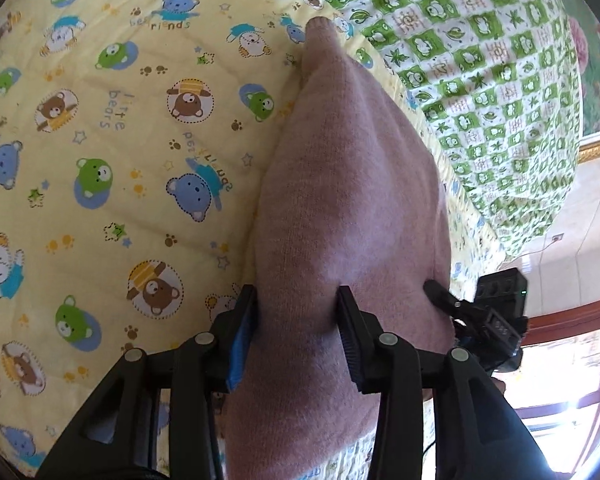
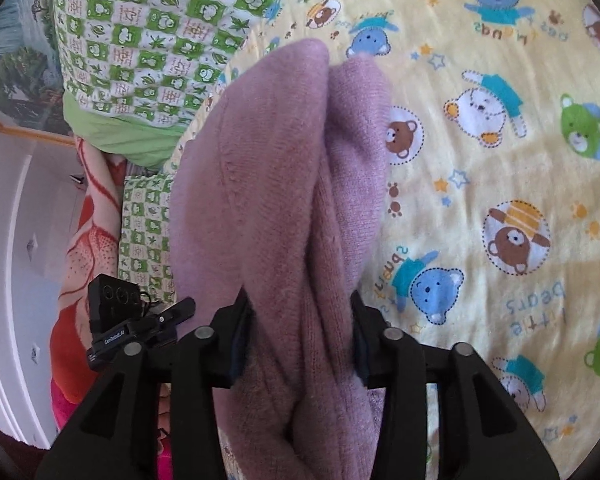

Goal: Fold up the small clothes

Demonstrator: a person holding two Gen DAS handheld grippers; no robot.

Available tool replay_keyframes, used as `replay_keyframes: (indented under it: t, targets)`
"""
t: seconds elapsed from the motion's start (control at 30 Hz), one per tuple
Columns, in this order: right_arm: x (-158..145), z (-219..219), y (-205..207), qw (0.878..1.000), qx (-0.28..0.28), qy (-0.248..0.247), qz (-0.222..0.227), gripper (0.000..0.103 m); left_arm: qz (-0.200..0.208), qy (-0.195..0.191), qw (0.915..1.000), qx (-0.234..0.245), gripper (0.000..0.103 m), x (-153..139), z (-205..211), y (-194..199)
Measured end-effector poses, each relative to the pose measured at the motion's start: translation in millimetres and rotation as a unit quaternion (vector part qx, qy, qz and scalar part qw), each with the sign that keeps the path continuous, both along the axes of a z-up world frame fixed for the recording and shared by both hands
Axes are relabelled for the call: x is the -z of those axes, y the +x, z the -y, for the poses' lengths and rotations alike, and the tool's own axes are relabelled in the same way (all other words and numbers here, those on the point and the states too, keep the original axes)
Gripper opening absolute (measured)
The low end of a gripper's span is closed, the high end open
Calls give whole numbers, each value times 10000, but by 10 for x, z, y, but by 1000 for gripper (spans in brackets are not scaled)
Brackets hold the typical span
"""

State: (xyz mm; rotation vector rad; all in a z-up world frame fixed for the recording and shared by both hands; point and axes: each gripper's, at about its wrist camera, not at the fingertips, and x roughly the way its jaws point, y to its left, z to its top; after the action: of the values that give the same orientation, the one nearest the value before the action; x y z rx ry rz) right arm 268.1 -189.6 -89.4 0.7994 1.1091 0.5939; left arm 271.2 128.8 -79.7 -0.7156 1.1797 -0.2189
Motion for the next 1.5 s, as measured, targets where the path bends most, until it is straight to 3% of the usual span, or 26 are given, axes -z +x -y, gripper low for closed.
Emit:
replay_keyframes:
  t: [0.1, 0.23, 0.3, 0.47, 0.5, 0.57, 0.63, 0.77, 0.87, 1.0, 1.07, 1.13, 1.17, 1.27, 1.33, 1.4, 1.5]
  targets:
    - [-128, 60, -124, 9999, 90, -118, 78, 48, -10, 136, 9999, 20, 42, -80, 22, -79]
    - [-202, 157, -399, 9997, 216, -91, 122, 71, -54, 43, 9999, 103, 52, -93, -61, -328]
    - [-179, 166, -537, 9996, 234, -44, 129, 75, -157, -65, 9997, 197, 54, -31, -56, -448]
    - [65, 23, -772, 9996, 63, -197, -166, 76, -478, -267, 9977, 390, 55, 205, 64, -672]
    - [122, -13, -801, 9996, 36, -177, -225, 75, -516, -254, 9973, 465, 55, 245, 111, -692]
    - [175, -81, -831, 9996, -67, -102, -271, 57, -554, -72, 9966, 598, 29, 250, 188, -699]
    - [145, -127, -838, 9992, -193, -60, -338, 22, -478, -56, 9968, 644, 24, 144, 208, -709]
    - [-89, -22, -904, 9974, -70, 705, -162, 17, -459, -67, 9968, 645, 19, 47, 150, -747]
    - [-29, -26, -910, 9992, -134, 248, -268, 16, -578, 102, 9958, 702, 18, 162, 161, -749]
    - [247, -67, -881, 9985, -28, -203, -517, 17, -587, 0, 9962, 648, 20, 288, 135, -775]
    - [286, -39, -895, 9984, 71, -203, -525, 22, -627, 5, 9959, 651, 26, 261, 104, -809]
    - [251, -1, -935, 9984, 151, -222, -501, 37, -558, 160, 9954, 768, 26, 150, 81, -885]
    - [203, 27, -969, 9983, 188, -274, -488, 40, -498, 291, 9950, 812, 26, 68, 107, -911]
    - [-26, 104, -1073, 9969, 356, -653, -252, 40, -164, 724, 9929, 928, 26, -223, 126, -999]
    - [-303, 125, -1162, 9918, 614, -1081, 304, 41, 122, 868, 9914, 967, 26, -425, 177, -993]
    - [-628, 80, -1238, 9811, 804, -1387, 1087, 41, 398, 854, 9906, 991, 26, -579, 252, -926]
    - [-798, -166, -1079, 9791, 495, -1404, 1389, 40, 547, 829, 9895, 1053, 29, -642, 394, -758]
